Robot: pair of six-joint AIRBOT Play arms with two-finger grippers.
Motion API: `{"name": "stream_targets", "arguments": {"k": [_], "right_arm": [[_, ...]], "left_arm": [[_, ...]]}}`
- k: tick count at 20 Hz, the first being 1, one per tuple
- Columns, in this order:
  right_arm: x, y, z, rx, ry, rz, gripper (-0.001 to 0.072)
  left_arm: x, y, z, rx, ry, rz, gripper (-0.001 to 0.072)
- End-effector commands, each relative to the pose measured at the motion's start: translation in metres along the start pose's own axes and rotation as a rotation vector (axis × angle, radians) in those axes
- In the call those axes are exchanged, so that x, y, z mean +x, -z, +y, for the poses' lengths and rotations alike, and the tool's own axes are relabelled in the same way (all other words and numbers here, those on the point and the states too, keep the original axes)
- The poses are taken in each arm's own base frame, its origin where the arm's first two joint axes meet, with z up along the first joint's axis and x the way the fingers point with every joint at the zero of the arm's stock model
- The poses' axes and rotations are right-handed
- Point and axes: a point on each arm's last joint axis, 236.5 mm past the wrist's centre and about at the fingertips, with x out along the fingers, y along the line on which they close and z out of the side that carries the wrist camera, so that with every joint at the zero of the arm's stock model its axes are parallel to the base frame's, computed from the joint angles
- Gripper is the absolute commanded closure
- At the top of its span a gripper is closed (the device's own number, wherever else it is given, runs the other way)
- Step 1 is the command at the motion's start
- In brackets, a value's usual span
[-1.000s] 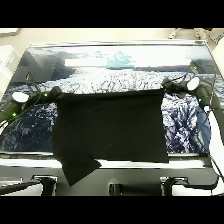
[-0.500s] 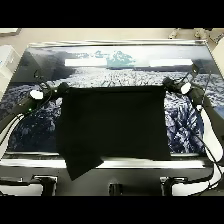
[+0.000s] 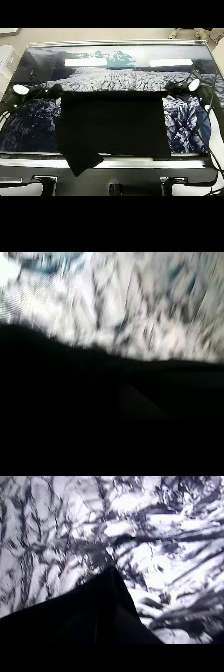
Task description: Fold the clothes and pants, and hang the long-sleeved shirts on hangers.
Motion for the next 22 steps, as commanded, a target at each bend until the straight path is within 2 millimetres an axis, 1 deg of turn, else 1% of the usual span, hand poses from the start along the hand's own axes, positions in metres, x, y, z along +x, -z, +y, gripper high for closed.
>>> {"name": "stream_targets", "arguments": {"k": [1, 2, 3, 5, 6, 8, 15, 16, 17, 18, 19, 20, 21, 22], "right_arm": [[-0.019, 0.078, -0.028, -0.112, 0.085, 0.341, 0.0677], [-0.018, 0.094, -0.035, -0.131, 0.101, 0.406, 0.0677], [-0.016, 0.104, -0.043, -0.140, 0.115, 0.450, 0.0677], [-0.010, 0.126, -0.051, -0.133, 0.133, 0.537, 0.0677], [-0.008, 0.132, -0.053, -0.128, 0.136, 0.565, 0.0677], [-0.004, 0.137, -0.054, -0.137, 0.135, 0.586, 0.0677], [-0.006, 0.139, -0.054, -0.123, 0.137, 0.594, 0.0676], [-0.006, 0.139, -0.052, -0.106, 0.135, 0.594, 0.0655], [-0.006, 0.140, -0.051, -0.101, 0.128, 0.598, 0.0508], [-0.008, 0.140, -0.050, -0.098, 0.124, 0.605, 0.0338], [-0.015, 0.139, -0.054, -0.108, 0.134, 0.622, 0.0257], [-0.025, 0.136, -0.059, -0.119, 0.133, 0.642, 0.0231], [-0.036, 0.132, -0.070, -0.100, 0.134, 0.652, 0.0207], [-0.049, 0.128, -0.084, -0.051, 0.141, 0.659, 0.0207]], "left_arm": [[-0.029, 0.103, 0.028, -0.009, -0.068, 0.430, 0.0682], [-0.029, 0.121, 0.034, -0.010, -0.085, 0.483, 0.0682], [-0.028, 0.132, 0.040, -0.014, -0.099, 0.512, 0.0683], [-0.023, 0.141, 0.049, -0.044, -0.121, 0.517, 0.0682], [-0.019, 0.144, 0.052, -0.069, -0.132, 0.512, 0.0682], [-0.014, 0.145, 0.056, -0.072, -0.140, 0.498, 0.0683], [-0.011, 0.139, 0.060, -0.063, -0.153, 0.468, 0.0681], [-0.010, 0.138, 0.059, -0.065, -0.150, 0.460, 0.0667], [-0.010, 0.137, 0.057, -0.070, -0.143, 0.459, 0.0537], [-0.013, 0.138, 0.056, -0.076, -0.139, 0.471, 0.0272], [-0.020, 0.137, 0.055, -0.081, -0.132, 0.493, 0.0133], [-0.032, 0.137, 0.053, -0.074, -0.119, 0.522, 0.0132], [-0.046, 0.135, 0.055, -0.063, -0.115, 0.543, 0.0133], [-0.063, 0.135, 0.058, -0.066, -0.122, 0.554, 0.0134]]}}
